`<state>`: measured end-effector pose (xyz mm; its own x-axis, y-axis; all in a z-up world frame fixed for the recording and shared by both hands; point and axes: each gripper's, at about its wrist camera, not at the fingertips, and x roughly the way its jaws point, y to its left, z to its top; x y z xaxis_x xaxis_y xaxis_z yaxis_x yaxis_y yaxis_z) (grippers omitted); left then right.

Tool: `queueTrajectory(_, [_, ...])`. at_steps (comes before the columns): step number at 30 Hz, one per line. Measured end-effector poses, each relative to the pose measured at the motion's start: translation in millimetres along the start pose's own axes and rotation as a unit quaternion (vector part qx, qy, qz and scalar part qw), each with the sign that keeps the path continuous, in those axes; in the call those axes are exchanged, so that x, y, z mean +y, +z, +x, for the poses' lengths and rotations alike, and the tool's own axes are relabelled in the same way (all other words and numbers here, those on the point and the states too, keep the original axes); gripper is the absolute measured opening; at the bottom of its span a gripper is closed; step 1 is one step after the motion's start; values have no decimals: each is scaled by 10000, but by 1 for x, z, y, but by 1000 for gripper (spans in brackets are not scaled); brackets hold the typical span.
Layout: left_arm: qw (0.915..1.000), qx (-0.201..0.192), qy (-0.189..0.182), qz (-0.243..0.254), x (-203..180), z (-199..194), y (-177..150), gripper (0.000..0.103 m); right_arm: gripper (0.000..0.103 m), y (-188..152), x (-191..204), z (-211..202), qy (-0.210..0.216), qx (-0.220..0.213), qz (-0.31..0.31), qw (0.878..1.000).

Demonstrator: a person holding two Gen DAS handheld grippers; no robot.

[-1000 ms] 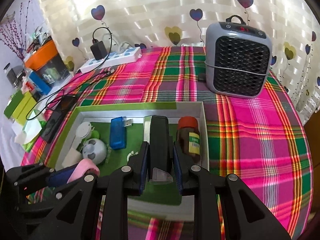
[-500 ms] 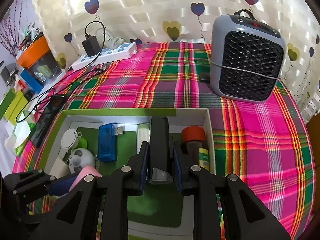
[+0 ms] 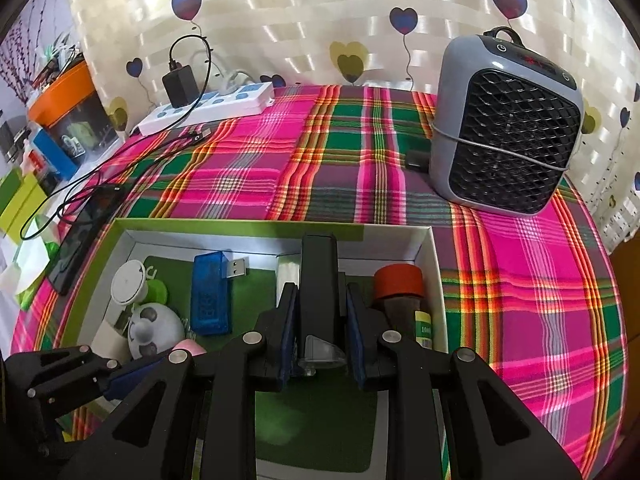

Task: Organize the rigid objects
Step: 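Carry the pink clip with the left tool while the right tool carries the black item into the box, then open the left tool to drop the pink clip while the right tool releases the black item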

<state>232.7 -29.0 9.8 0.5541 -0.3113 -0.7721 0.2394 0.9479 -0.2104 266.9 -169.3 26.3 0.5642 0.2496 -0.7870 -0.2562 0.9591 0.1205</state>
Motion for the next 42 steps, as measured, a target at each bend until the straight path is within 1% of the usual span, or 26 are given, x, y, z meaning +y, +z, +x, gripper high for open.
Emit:
queueTrajectory(11, [10000, -13, 65, 40, -1, 1, 0, 17, 25, 0, 1, 0, -12, -3, 4, 10000])
queueTrajectory(24, [10000, -11, 60, 33, -1, 2, 0, 18, 25, 0, 0, 0, -13, -14, 54, 10000])
queueTrajectory(31, [9999, -11, 63, 85, -3, 2, 0, 24, 25, -1, -1, -1, -21, -41, 79, 10000])
queueTrajectory(34, [9999, -11, 78, 114, -4, 1, 0, 29, 25, -1, -1, -1, -35, -59, 80, 9999])
queueTrajectory(42, [9998, -11, 132, 122, -4, 0, -1, 34, 33, -1, -2, -4, -38, -126, 115, 9998])
